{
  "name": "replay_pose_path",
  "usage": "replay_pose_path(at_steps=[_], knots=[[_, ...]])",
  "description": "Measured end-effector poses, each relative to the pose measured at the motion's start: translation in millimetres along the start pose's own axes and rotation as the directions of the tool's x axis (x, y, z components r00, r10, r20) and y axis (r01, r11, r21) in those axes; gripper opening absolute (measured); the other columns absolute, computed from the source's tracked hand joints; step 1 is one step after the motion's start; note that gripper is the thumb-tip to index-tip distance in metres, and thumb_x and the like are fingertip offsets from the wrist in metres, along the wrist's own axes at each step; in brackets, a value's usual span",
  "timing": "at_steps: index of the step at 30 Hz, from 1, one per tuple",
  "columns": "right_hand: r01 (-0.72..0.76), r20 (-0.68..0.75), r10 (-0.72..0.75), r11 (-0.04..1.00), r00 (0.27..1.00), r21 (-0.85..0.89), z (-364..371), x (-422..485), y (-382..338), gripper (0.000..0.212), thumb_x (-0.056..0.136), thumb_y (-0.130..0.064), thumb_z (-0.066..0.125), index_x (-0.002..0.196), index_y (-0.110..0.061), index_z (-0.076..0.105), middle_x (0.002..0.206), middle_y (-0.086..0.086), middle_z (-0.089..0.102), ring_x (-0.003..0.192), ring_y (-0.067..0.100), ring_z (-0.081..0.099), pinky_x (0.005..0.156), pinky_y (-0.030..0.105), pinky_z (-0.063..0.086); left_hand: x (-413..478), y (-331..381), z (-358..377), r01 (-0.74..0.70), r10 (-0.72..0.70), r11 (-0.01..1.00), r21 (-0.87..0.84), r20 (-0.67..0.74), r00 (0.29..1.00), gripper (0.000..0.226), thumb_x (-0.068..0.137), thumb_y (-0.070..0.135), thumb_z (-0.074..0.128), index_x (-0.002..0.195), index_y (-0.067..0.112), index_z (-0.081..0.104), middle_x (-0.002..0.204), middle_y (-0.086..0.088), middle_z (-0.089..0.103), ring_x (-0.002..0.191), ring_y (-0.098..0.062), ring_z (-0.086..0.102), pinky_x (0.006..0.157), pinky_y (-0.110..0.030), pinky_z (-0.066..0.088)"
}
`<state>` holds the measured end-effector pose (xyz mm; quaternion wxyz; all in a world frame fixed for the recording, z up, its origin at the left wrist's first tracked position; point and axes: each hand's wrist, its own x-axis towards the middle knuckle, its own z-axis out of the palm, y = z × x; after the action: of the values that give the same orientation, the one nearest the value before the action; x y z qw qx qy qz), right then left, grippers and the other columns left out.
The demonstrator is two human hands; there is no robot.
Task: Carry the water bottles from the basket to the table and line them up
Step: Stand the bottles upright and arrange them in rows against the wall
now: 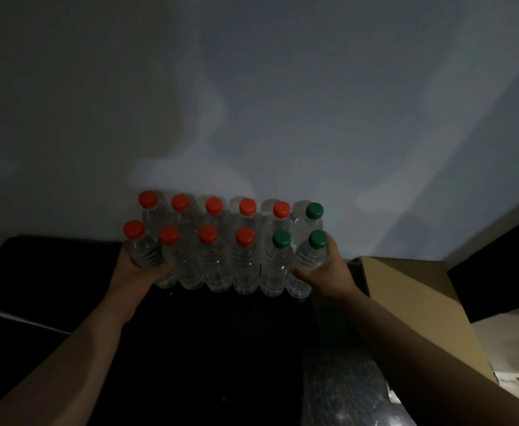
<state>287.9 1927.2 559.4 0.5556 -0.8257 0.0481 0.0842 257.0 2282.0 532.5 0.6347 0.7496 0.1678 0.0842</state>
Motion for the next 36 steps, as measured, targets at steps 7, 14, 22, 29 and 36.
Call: replay_pose_path(at_steps=[7, 14, 22, 29, 36], knots=[[0.038, -0.049, -0.041, 0.997, 0.998, -0.06, 7.8, 0.4, 8.9, 0.083, 0.066, -0.035, 0.087, 0.135, -0.035, 0.039, 0.113, -0.016, 0.064, 0.094, -0.005, 0.063, 0.068, 0.007, 0.048, 24.6, -14.0, -6.1, -0.019, 0.024, 0.998, -0.062, 0.079, 0.997, 0.075, 0.053, 0.011, 0.09, 0.122, 0.007, 0.062, 0.119, -0.009, 0.07, 0.103, -0.018, 0.069, 0.089, -0.028, 0.056], [-0.044, -0.025, 0.045, 0.999, 0.999, 0.014, 3.1, -13.2, -1.6, 0.094, 0.064, -0.045, 0.083, 0.141, -0.027, 0.033, 0.124, -0.012, 0.059, 0.109, 0.007, 0.06, 0.092, 0.033, 0.051, 18.5, -10.7, 0.0, -0.052, 0.055, 0.991, -0.121, 0.018, 0.998, 0.06, 0.062, 0.005, 0.085, 0.117, 0.007, 0.063, 0.116, -0.01, 0.071, 0.096, -0.012, 0.07, 0.082, -0.023, 0.056], [0.48, -0.093, -0.585, 0.737, 0.806, -0.476, 32.8, -24.3, -113.2, 0.039, 0.085, -0.037, 0.062, 0.118, -0.016, 0.059, 0.114, 0.002, 0.062, 0.104, 0.019, 0.058, 0.089, 0.027, 0.043, 1.2, -28.2, 12.8, -0.015, -0.004, 0.992, -0.124, -0.15, 0.989, 0.083, 0.061, -0.013, 0.083, 0.133, 0.011, 0.048, 0.122, -0.004, 0.065, 0.097, 0.001, 0.066, 0.085, -0.018, 0.054], [0.688, 0.609, -0.365, 0.135, 0.704, -0.713, 114.6, 19.1, -121.2, 0.069, 0.081, -0.046, 0.068, 0.138, -0.026, 0.035, 0.127, 0.007, 0.056, 0.108, 0.03, 0.059, 0.085, 0.045, 0.052, 2.6, -31.2, 23.1, -0.007, -0.021, 0.985, -0.172, -0.164, 0.986, 0.103, 0.052, -0.017, 0.085, 0.138, 0.009, 0.036, 0.116, 0.01, 0.059, 0.094, 0.017, 0.06, 0.077, -0.003, 0.046], [0.698, 0.581, -0.435, 0.176, 0.688, -0.695, 116.8, 24.6, -109.3, 0.065, 0.077, -0.042, 0.075, 0.131, -0.021, 0.045, 0.114, 0.004, 0.064, 0.092, 0.025, 0.065, 0.075, 0.039, 0.055, 0.8, -49.8, 16.8, 0.073, -0.069, 0.997, 0.018, -0.165, 0.984, 0.113, 0.046, 0.013, 0.096, 0.14, 0.026, 0.035, 0.125, 0.011, 0.058, 0.107, -0.003, 0.059, 0.095, -0.024, 0.046]])
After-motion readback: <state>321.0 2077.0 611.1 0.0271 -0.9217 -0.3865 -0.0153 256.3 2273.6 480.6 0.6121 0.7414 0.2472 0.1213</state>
